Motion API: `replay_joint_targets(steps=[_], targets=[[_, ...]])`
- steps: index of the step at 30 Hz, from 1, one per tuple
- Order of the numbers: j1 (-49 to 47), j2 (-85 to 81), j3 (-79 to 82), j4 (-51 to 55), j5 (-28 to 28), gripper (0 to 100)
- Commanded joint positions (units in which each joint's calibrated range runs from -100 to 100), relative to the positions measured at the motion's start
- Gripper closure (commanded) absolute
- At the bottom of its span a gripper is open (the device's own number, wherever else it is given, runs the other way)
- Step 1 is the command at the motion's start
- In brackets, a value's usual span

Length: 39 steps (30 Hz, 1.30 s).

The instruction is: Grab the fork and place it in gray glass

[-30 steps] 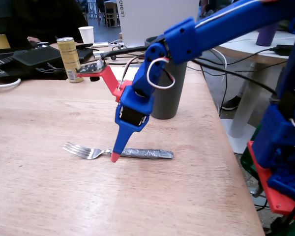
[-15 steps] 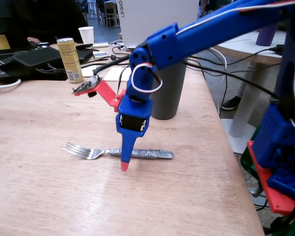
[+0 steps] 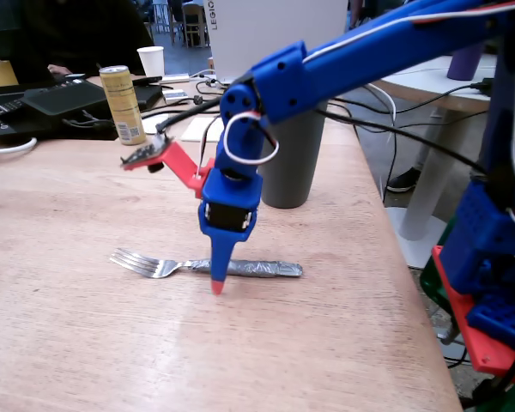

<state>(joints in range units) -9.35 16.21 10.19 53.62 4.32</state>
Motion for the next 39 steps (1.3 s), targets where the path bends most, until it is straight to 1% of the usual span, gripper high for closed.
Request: replay_joint_targets(steps=[1,2,15,18,24,28,33,35,39], targets=[[0.04,0.34,-3.91,0.4,0.05,94],[0.04,0.34,-4.2,0.32,0.05,100],[0.55,-1.29,-2.97,0.4,0.05,100],[0.04,-8.75,0.05,0.4,0.05,100],[-0.81,-25.48,12.04,0.32,0.05,100],[-0.81,-33.88,15.62,0.32,0.1,100],[-1.48,-39.54,16.19,0.32,0.05,100],[-7.74,-40.91,16.19,-0.42,0.0,100],[-8.42,-42.03,15.81,-0.83,0.05,100]])
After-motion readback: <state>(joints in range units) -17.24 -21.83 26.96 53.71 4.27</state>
